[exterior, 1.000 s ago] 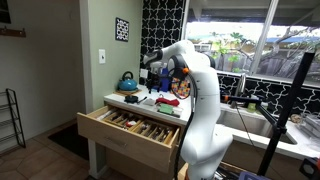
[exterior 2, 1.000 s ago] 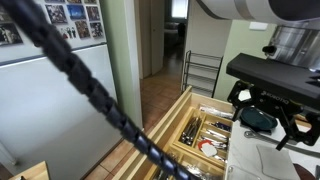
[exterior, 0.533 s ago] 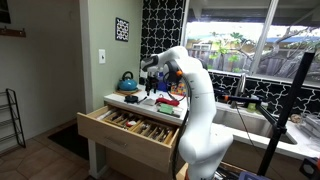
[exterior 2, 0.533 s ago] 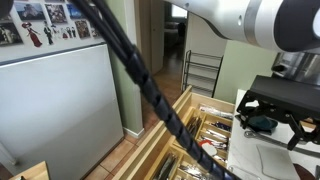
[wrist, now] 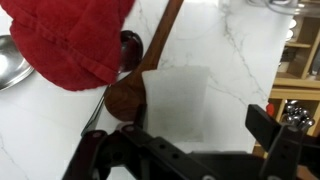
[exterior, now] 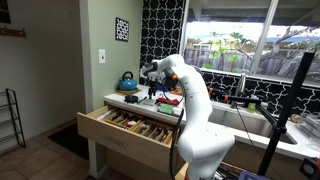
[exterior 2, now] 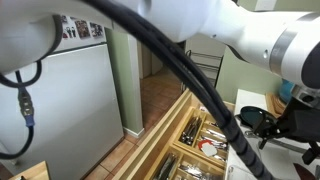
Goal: Pick up the clear storage container from the open drawer and put it on the kitchen counter, pick up the white sponge and the green sponge from the table one by one and put them in the clear storage container
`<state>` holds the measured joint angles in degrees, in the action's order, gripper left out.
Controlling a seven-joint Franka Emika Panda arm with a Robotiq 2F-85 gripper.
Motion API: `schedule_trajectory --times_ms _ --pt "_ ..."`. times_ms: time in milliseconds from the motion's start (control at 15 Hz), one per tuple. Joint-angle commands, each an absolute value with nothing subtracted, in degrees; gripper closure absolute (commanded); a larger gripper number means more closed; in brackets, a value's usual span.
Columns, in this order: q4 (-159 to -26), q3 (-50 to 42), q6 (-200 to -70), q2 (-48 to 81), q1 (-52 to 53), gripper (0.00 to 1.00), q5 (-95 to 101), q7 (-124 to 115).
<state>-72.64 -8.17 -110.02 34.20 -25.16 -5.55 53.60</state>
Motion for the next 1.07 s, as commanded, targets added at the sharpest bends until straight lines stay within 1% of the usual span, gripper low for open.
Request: schedule_trajectory --times_ms 0,200,267,333,400,467,533,600,667,867,1000 --pt "-65.33 -5.69 -107.34 40.24 -28.55 0.0 -7.34 59.84" --pt "-61.78 -4.46 -105.49 43.4 -29.82 0.0 -8.21 63.0" --pt "-60.53 -4.37 -104.83 44.42 -29.92 0.02 -7.97 63.68" --pt "-59.45 -4.11 -103.89 45.19 -30.18 0.26 -8.09 64.45" --pt "-58.26 -4.08 -103.21 46.0 -30.22 0.26 -7.96 64.78" --pt "-57.07 -3.93 -102.33 46.74 -30.38 0.29 -8.02 65.18" --pt "-55.96 -3.86 -101.49 47.4 -30.47 0.4 -7.93 65.36" --pt "-54.92 -3.75 -100.69 48.01 -30.6 0.47 -7.87 65.61" --pt "-54.05 -3.64 -99.82 48.52 -30.72 0.54 -7.89 65.85" --pt "-53.18 -3.51 -97.77 48.29 -30.7 0.78 -8.25 66.7" --pt "-53.57 -3.46 -96.49 46.96 -30.27 0.92 -7.94 67.06"
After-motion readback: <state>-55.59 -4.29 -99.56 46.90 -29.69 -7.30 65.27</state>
